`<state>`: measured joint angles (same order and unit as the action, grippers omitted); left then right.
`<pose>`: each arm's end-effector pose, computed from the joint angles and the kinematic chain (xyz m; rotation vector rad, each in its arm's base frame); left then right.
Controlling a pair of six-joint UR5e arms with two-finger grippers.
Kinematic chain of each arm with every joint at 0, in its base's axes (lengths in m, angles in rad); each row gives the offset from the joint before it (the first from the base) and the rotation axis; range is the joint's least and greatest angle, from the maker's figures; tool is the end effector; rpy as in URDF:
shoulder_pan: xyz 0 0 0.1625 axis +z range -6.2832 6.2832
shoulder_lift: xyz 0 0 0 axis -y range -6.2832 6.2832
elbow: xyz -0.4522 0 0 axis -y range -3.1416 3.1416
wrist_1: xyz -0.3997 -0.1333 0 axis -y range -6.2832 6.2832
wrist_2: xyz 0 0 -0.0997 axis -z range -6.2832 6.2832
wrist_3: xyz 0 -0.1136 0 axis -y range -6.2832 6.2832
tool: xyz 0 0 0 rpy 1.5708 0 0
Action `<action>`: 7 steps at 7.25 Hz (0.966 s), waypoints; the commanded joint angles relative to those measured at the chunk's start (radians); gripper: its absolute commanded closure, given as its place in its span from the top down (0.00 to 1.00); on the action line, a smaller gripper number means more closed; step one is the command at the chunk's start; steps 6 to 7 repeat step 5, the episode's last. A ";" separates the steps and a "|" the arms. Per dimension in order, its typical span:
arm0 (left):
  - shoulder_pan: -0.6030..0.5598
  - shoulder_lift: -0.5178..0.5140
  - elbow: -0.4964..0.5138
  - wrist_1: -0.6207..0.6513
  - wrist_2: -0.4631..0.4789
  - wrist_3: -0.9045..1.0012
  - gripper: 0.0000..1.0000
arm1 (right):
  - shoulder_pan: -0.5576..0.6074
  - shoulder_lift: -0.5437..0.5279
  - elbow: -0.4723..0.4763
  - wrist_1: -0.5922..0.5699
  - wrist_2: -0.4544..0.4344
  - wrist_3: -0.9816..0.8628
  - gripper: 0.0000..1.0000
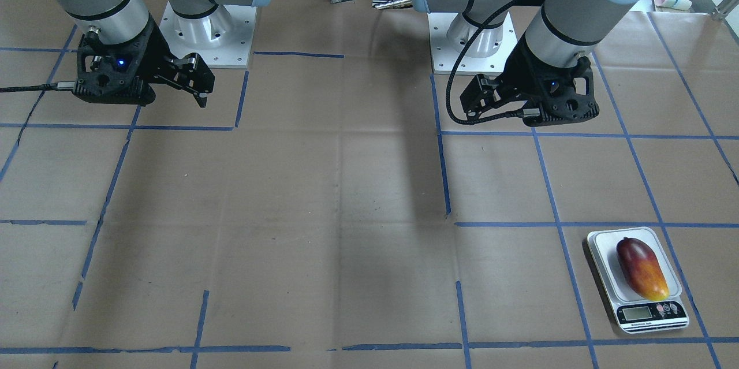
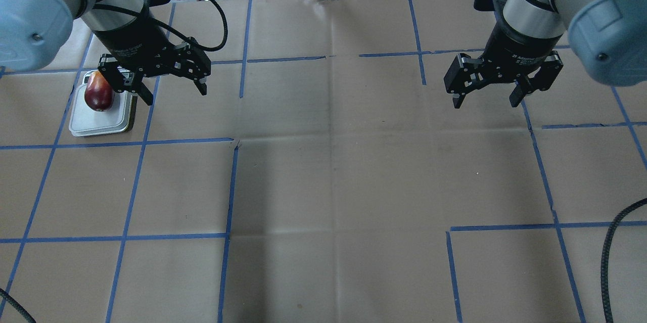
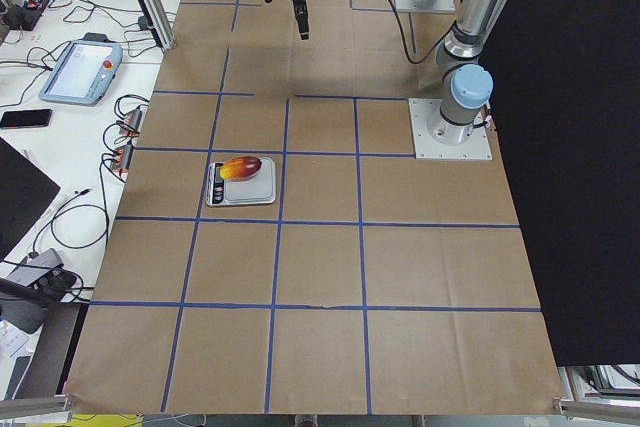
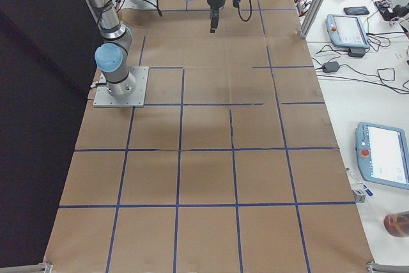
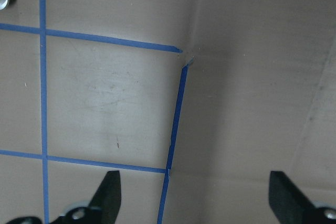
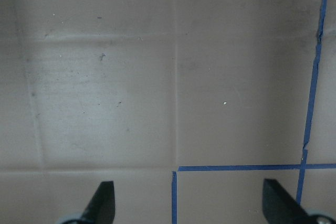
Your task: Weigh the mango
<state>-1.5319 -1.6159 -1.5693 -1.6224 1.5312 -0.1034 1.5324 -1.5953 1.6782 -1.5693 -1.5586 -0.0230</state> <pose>-0.1179 -0.5131 0.4743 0.2234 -3.0935 -0.1497 0.1163 -0.4818 0.4599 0.0249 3.1240 0.1313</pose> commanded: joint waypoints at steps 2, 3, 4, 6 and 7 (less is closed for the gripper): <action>-0.001 0.019 0.003 0.001 0.010 -0.001 1.00 | 0.000 0.000 0.000 0.000 0.000 0.000 1.00; -0.002 0.019 0.002 0.001 0.010 -0.002 1.00 | 0.000 0.000 0.000 0.000 0.000 0.000 1.00; -0.002 0.022 -0.001 -0.001 0.012 -0.004 1.00 | 0.000 0.000 0.000 0.000 0.000 0.000 1.00; -0.002 0.024 -0.005 -0.001 0.012 -0.004 1.00 | 0.000 0.000 0.000 0.000 0.000 0.000 1.00; -0.002 0.024 -0.005 -0.001 0.012 -0.004 1.00 | 0.000 0.000 0.000 0.000 0.000 0.000 1.00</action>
